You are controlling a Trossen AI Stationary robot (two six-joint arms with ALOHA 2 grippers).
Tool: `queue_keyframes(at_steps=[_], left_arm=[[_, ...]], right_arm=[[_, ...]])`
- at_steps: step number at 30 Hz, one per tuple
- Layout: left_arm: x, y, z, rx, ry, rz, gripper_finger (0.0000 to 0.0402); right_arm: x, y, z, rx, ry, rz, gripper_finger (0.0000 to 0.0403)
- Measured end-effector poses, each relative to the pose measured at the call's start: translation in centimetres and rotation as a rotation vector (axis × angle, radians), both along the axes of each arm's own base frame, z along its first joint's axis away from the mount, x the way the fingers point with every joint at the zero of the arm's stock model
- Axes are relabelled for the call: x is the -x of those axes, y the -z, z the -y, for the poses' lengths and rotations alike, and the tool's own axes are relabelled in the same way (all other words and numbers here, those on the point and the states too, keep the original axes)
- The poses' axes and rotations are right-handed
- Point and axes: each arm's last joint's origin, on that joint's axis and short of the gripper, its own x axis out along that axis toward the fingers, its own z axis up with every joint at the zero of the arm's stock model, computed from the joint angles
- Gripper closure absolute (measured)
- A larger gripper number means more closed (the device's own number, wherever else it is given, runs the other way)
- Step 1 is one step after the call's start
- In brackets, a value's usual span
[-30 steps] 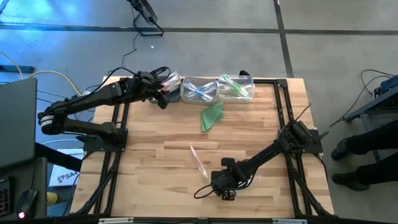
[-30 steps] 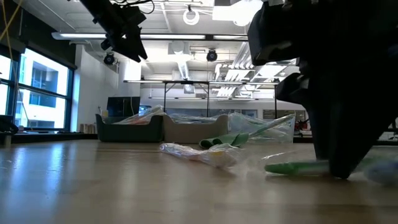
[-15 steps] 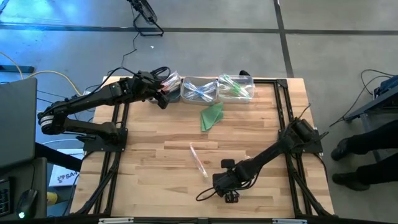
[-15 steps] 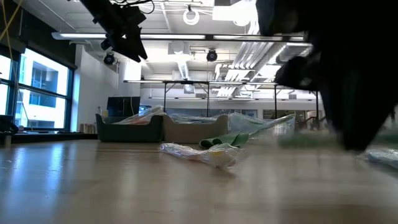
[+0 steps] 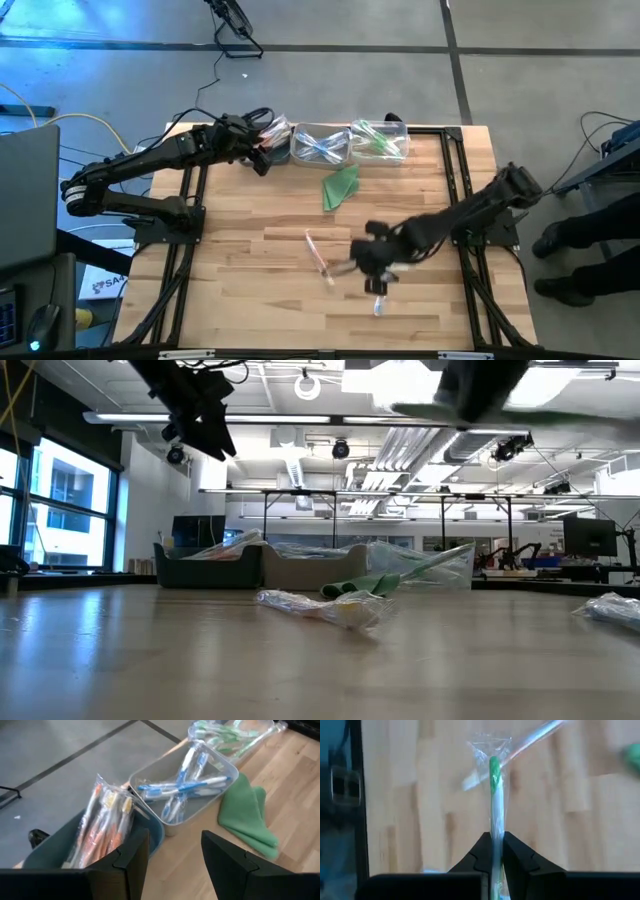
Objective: Pick & Place Toothbrushes
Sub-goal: Put the green toothbrush into the transparent bin
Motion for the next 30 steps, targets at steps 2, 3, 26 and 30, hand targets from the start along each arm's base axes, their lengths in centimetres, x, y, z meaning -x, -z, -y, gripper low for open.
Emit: queue_keyframes(at_steps=[2,3,26,30], left_arm=[[0.0,0.1,0.1,0.014,0.017,-0.007,0.0226],[0.0,0.1,0.1,0.016,0.02,-0.012,0.0226],[-0.2,-0.4,-0.2,-0.034,-0.011,0.031,0.0226],[-0.2,-0.4,-0.2,-0.034,-0.011,0.031,0.0226]], right_arm=[[0.4,-1.5,1.4,-0.005,0.072,0.041,0.0386],[0.6,-2.1,2.2,-0.007,0.106,0.056,0.0386],[1.6,-7.6,18.8,0.315,0.379,0.304,0.0386],[1.6,-8.5,22.2,0.377,0.439,0.397,0.0386]])
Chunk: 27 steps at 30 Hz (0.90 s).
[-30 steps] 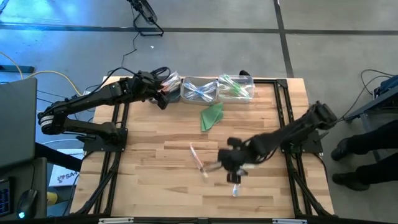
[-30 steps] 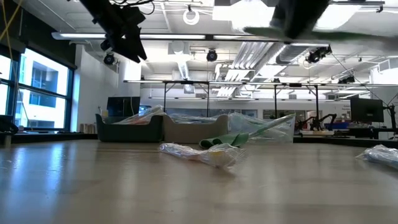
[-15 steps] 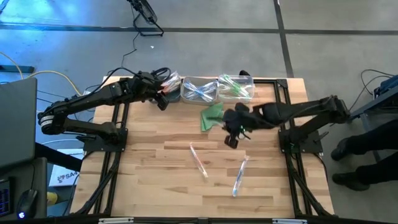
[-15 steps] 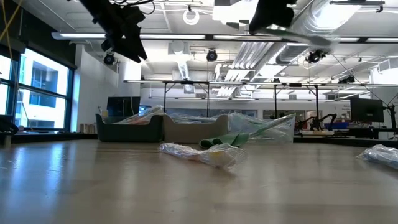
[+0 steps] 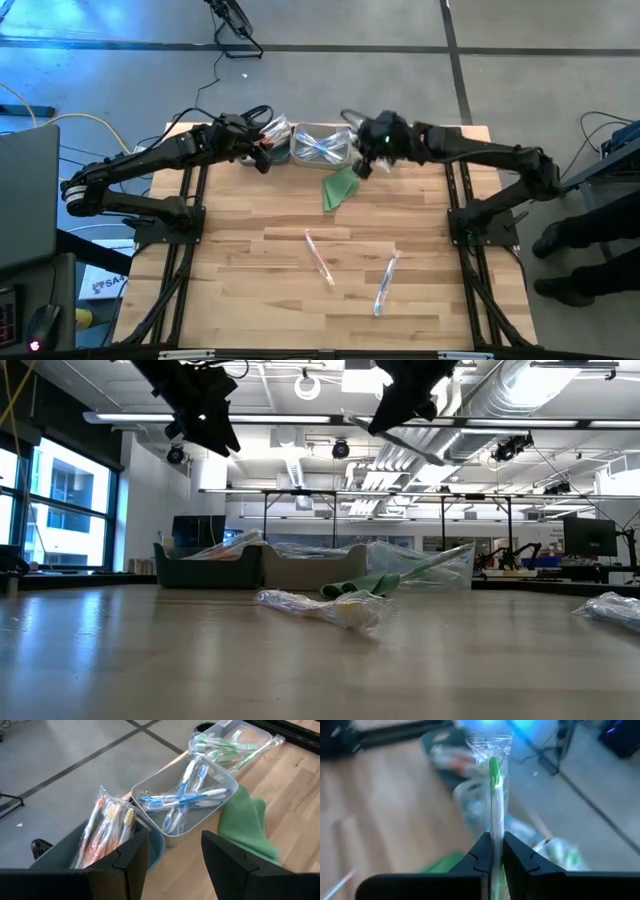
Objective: Pick & Place Toothbrushes
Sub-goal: Put the green toothbrush into the transparent bin
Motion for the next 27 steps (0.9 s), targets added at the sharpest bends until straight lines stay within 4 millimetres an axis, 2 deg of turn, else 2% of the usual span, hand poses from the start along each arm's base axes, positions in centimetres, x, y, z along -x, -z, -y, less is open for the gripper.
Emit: queue_keyframes(at_steps=[4,9,20,27], left_arm=[[0.0,0.0,0.0,-0.012,0.009,-0.009,0.0226],[-0.2,-0.4,-0.1,-0.087,0.042,-0.015,0.0226],[-1.4,-1.5,-0.7,-0.303,0.124,-0.012,0.0226],[-1.5,-1.6,-0.8,-0.323,0.123,-0.008,0.0226]], right_arm=[[0.1,-0.1,3.0,0.041,0.074,0.049,0.0386],[0.2,0.6,5.9,0.041,0.154,0.049,0.0386],[-1.2,5.6,10.2,0.025,0.204,-0.131,0.0386],[-1.0,8.2,12.4,0.027,0.176,-0.279,0.0386]])
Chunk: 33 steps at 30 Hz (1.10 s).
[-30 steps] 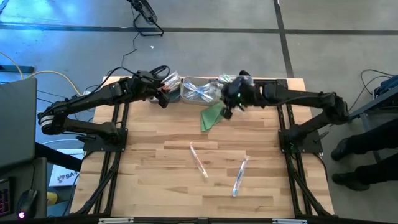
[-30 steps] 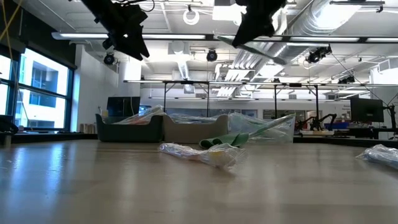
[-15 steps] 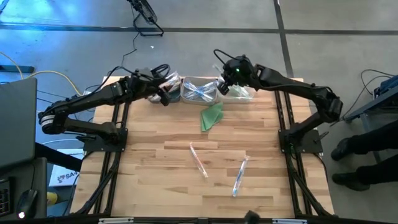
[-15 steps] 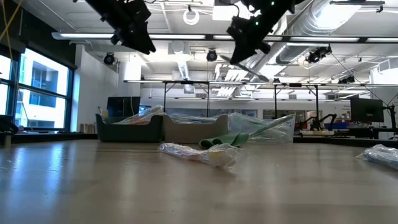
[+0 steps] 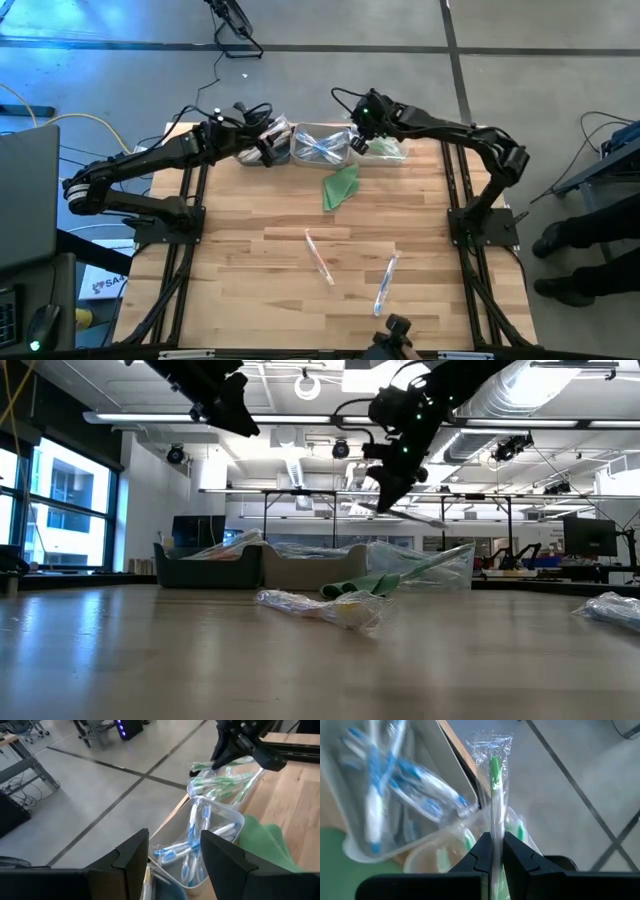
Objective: Pick & Place Toothbrushes
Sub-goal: Put the green toothbrush into the transparent bin
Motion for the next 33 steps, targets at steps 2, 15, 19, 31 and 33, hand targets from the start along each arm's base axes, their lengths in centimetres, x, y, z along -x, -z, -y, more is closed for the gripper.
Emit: queue_keyframes(at_steps=[2,15,19,31,33], left_arm=[[0.0,0.0,0.0,0.001,-0.001,-0.002,0.0226],[0.0,0.0,0.0,0.001,-0.001,-0.002,0.0226],[0.0,0.0,0.0,0.003,-0.002,0.0,0.0226],[0.0,0.0,0.0,0.006,-0.003,0.003,0.0226],[0.0,0.0,0.0,0.01,-0.004,0.006,0.0226]], right_arm=[[0.4,0.2,0.5,-0.009,-0.004,-0.022,0.0386],[2.1,1.8,3.6,-0.105,-0.05,-0.033,0.0386],[2.0,3.1,3.9,-0.146,-0.075,-0.067,0.0386],[2.4,4.4,4.6,-0.143,-0.074,-0.153,0.0386],[2.7,4.4,4.9,-0.159,-0.072,-0.149,0.0382]])
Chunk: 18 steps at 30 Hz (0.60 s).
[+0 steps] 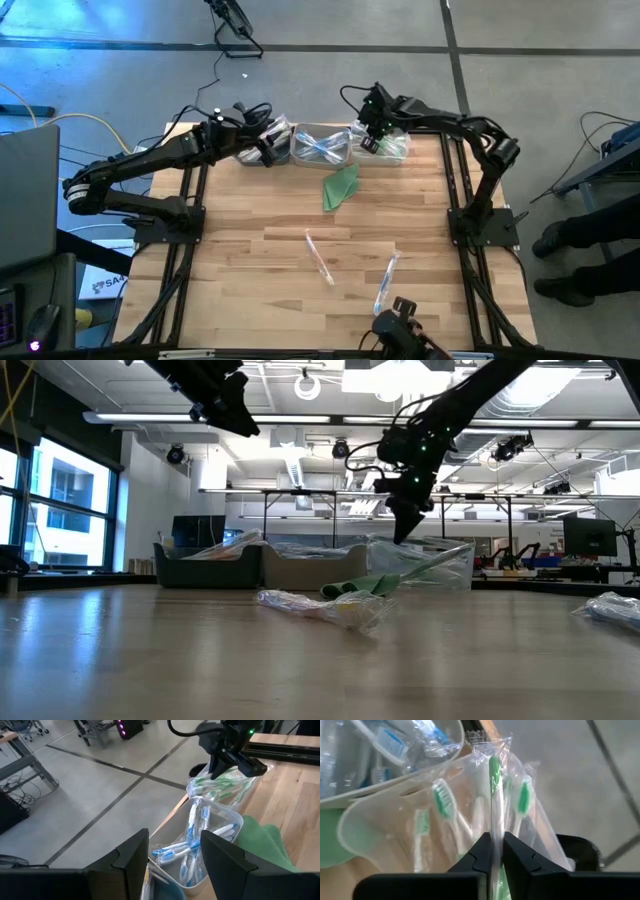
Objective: Pick & Place Toothbrushes
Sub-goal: Put the green toothbrush into the transparent bin
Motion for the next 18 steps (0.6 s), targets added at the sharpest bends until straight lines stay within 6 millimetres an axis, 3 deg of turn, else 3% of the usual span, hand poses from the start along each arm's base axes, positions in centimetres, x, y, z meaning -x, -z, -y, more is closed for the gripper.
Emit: queue_keyframes(at_steps=[12,18], left_arm=[[0.0,0.0,0.01,0.011,-0.003,0.01,0.0226],[0.0,0.0,0.01,0.012,-0.004,0.011,0.0226]], right_arm=[[0.3,0.15,-0.05,-0.063,-0.022,0.018,0.0353],[0.39,0.22,-0.13,-0.075,-0.016,0.009,0.0292]])
